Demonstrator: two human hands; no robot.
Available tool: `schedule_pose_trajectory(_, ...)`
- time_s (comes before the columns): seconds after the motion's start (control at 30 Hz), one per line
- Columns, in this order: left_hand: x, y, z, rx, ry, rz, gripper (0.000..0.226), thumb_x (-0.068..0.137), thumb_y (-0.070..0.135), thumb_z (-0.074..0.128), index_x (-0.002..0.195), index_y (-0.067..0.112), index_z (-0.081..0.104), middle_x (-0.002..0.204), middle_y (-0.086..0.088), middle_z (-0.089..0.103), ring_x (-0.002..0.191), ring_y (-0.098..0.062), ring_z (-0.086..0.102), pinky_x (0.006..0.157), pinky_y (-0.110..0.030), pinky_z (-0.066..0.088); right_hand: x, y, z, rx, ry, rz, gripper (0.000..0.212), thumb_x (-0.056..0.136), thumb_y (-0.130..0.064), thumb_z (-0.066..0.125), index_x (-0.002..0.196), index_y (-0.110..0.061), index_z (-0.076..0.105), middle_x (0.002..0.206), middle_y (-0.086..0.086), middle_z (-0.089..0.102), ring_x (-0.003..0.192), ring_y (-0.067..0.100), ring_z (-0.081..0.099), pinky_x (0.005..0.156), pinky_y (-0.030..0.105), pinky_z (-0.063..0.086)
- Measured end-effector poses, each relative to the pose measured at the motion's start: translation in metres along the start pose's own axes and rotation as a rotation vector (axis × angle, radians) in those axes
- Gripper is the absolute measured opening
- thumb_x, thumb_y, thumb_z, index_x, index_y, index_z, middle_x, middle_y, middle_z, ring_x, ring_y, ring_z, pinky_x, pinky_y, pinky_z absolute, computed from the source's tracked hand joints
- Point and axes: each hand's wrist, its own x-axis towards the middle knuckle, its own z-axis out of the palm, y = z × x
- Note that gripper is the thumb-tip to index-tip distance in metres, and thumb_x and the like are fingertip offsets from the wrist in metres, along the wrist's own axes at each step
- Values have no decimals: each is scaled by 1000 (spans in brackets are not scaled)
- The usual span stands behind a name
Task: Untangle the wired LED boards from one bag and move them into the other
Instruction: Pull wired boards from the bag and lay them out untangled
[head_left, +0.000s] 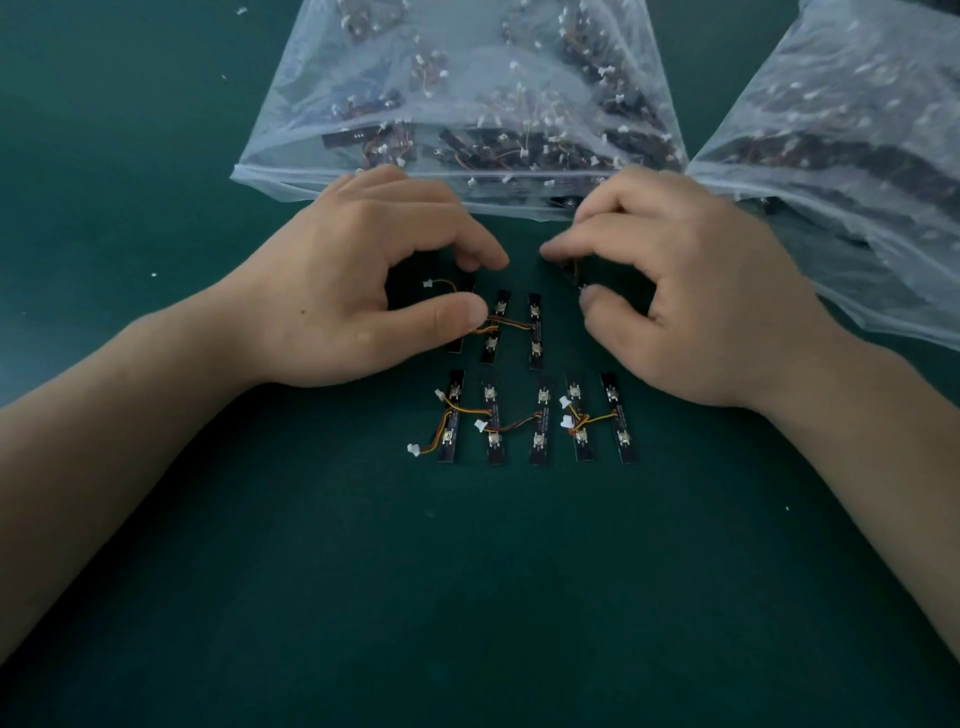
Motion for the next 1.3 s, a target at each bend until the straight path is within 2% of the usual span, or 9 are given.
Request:
schedule_pose_trajectory(0.13, 0, 0, 0, 0, -1, 4, 43, 98, 49, 55, 125, 20, 70, 111, 7, 67, 106, -23, 60, 102, -48, 43, 1, 0, 1, -28, 54, 29, 21, 92, -41, 62, 99, -24, 73, 95, -8, 65, 91, 16, 60, 71, 41, 53)
schedule_pose_trajectory(0.23, 0, 0, 0, 3, -1, 3, 42, 98, 49, 56, 125, 19, 70, 111, 6, 67, 106, -24, 60, 102, -48, 43, 2, 1, 0, 4, 87, 71, 31, 99, -47, 55, 81, -23, 63, 79, -10, 61, 73, 17, 57, 64, 40, 48)
schedule_pose_trajectory(0.4, 0, 0, 1, 0, 3, -2, 42, 98, 49, 56, 124, 20, 71, 112, 6, 67, 105, -25, 60, 102, -49, 43, 0, 4, -2, 161, 96, 94, 22, 99, -24, 52, 88, -20, 70, 61, -12, 57, 59, 14, 54, 55, 33, 39)
schedule_pose_trajectory(0.53, 0, -1, 1, 0, 2, 0, 41, 98, 48, 57, 124, 20, 71, 111, 6, 67, 104, -25, 60, 101, -48, 43, -1, 6, -5, 212, -50, 47, 24, 85, -19, 58, 101, -25, 75, 77, -14, 60, 70, 9, 55, 63, 32, 42)
schedule_pose_trajectory(0.7, 0, 0, 0, -3, 1, -3, 41, 98, 50, 56, 124, 22, 71, 111, 7, 67, 106, -26, 60, 103, -50, 43, -1, 6, -5, 223, -101, 40, 21, 76, -19, 61, 92, -27, 72, 89, -15, 58, 77, 6, 56, 68, 40, 49)
schedule_pose_trajectory(0.9, 0, -1, 0, -6, 3, -2, 42, 98, 50, 56, 125, 22, 71, 111, 6, 67, 106, -25, 61, 103, -52, 43, 0, 6, -3, 228, -32, 31, 15, 84, -17, 60, 92, -23, 71, 100, -9, 60, 75, 6, 54, 68, 38, 48)
schedule_pose_trajectory(1.0, 0, -1, 0, -4, 2, 0, 42, 98, 49, 57, 125, 21, 71, 111, 6, 67, 107, -25, 61, 104, -51, 42, 0, 5, 0, 142, 34, 40, 19, 97, -33, 59, 102, -23, 73, 122, -10, 61, 76, 4, 53, 72, 37, 50)
schedule_pose_trajectory(1.17, 1, 0, 1, -4, 3, 0, 42, 97, 50, 57, 125, 21, 71, 111, 6, 67, 106, -25, 60, 102, -51, 43, 1, 1, 3, -17, 9, 89, 54, 102, -59, 42, 138, -25, 65, 157, -14, 46, 134, 12, 54, 94, 44, 54)
schedule_pose_trajectory(1.3, 1, -1, 0, -1, 2, 2, 41, 98, 49, 58, 125, 22, 71, 111, 7, 67, 106, -25, 60, 102, -51, 43, 2, -2, 3, -9, -8, 121, 58, 102, -61, 38, 141, -25, 63, 154, -18, 49, 133, 10, 54, 94, 43, 53)
